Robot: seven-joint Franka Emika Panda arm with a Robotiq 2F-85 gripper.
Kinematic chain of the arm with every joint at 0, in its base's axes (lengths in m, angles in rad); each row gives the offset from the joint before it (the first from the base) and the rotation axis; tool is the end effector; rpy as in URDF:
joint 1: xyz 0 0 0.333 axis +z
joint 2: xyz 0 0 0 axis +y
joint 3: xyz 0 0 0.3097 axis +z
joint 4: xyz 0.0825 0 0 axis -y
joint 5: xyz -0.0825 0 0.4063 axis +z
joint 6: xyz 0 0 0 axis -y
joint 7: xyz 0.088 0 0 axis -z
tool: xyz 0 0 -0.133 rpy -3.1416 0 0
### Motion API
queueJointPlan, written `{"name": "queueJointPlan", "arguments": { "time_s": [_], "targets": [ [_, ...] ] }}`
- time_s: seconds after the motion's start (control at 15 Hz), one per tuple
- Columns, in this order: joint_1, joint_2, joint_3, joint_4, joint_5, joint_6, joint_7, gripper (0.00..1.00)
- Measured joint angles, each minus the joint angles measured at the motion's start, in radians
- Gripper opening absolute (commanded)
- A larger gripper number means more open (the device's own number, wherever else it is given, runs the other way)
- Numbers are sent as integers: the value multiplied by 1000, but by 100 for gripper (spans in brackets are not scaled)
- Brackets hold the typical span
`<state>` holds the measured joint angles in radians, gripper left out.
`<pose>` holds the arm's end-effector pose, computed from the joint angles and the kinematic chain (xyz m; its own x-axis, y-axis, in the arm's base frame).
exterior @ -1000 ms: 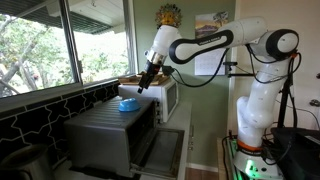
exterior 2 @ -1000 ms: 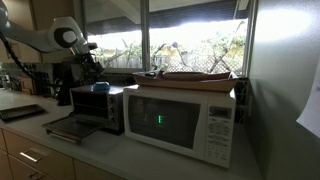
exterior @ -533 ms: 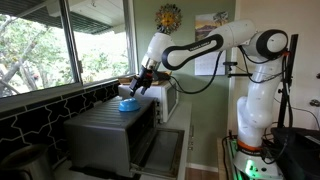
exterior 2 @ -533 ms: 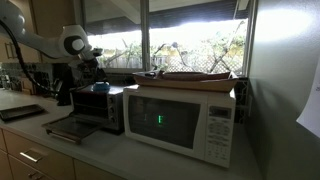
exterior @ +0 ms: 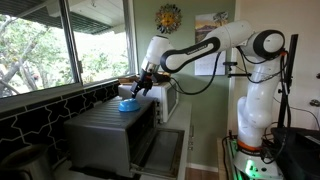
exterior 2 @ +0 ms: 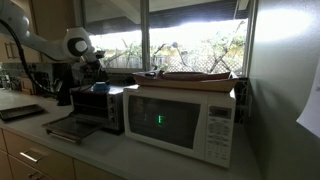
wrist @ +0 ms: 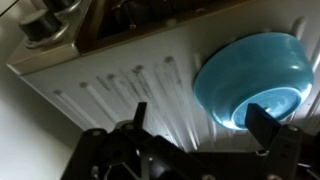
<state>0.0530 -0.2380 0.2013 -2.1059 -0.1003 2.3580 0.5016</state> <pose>0.5422 0.1443 0.5349 0.8617 -0.1881 0.4712 -0.1618 -0.9821 -0.0960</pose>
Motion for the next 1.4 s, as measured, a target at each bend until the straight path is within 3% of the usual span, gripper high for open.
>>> {"name": "queueJointPlan", "arguments": {
  "time_s": [0.73, 1.4],
  "targets": [
    [-7, -5, 1, 12, -41, -27, -21, 100],
    [-16, -34, -16, 11, -72, -156, -101, 100]
  ]
}}
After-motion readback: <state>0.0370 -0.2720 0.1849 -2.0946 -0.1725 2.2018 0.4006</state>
